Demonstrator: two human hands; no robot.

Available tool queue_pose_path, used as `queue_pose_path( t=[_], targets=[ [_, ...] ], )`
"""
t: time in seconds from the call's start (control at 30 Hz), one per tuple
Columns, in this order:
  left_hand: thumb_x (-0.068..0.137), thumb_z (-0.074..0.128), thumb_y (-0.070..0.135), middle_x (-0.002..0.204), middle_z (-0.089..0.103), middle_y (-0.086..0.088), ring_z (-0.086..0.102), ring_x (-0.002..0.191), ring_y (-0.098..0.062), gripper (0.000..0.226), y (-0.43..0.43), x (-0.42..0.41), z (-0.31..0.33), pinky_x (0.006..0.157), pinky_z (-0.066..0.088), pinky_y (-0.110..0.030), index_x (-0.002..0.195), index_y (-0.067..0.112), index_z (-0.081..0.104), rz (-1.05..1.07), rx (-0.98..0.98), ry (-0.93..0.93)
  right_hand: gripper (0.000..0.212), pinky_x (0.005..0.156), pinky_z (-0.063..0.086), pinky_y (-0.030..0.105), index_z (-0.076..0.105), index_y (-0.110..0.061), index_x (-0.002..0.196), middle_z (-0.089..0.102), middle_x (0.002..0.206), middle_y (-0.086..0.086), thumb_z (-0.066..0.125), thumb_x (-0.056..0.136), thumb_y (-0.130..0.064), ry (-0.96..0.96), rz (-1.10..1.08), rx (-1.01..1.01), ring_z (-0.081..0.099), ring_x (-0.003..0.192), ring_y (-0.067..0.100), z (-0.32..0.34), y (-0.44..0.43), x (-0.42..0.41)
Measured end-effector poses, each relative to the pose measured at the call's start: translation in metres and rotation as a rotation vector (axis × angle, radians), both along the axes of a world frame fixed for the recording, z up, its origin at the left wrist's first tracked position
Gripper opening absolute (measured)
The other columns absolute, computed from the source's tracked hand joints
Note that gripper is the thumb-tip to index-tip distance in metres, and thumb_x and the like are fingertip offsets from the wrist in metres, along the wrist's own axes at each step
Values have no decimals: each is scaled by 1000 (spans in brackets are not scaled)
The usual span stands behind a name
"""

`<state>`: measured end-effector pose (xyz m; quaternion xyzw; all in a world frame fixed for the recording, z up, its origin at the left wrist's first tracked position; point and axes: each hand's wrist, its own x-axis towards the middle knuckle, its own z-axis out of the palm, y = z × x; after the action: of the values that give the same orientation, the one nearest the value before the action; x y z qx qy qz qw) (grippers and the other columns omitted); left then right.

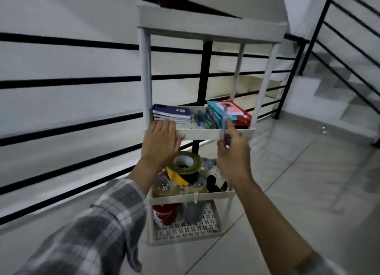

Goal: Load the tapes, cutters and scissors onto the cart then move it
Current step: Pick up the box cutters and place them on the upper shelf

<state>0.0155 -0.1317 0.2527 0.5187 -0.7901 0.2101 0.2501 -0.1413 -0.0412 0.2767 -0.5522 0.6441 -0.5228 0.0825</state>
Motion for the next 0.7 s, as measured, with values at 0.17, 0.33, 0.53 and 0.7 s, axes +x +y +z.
queue_pose_path(
  t=[0.17,0.33,0.53,0.7],
  targets=[
    [87,40,41,78,60,-13,57,75,-31,35,-2,0,-4,74,45,-38,84,8,53,-16,-97,64,26,74,47,10,66,-9,113,68,105,8,65,86,-12,114,-38,-57,62,94,17,44,-49,-11],
    [86,38,43,76,59,-12,56,72,-29,37,-4,-3,-4,72,44,-37,82,9,53,-6,-132,112,11,85,51,30,70,-7,95,70,100,15,63,86,-9,367,-78,52,64,92,29,60,-97,-2],
    [86,38,43,77,59,-11,55,73,-29,37,-7,-7,-8,71,42,-37,83,10,53,38,-133,104,22,84,51,40,61,0,109,63,115,21,58,89,-9,572,-148,263,61,105,38,45,-141,18],
    [85,41,41,74,59,-11,54,69,-28,34,-10,-6,-9,69,42,-36,80,9,53,40,-163,115,29,92,48,40,57,2,116,58,123,23,48,91,-10,681,-42,348,57,110,37,29,-164,26]
  ],
)
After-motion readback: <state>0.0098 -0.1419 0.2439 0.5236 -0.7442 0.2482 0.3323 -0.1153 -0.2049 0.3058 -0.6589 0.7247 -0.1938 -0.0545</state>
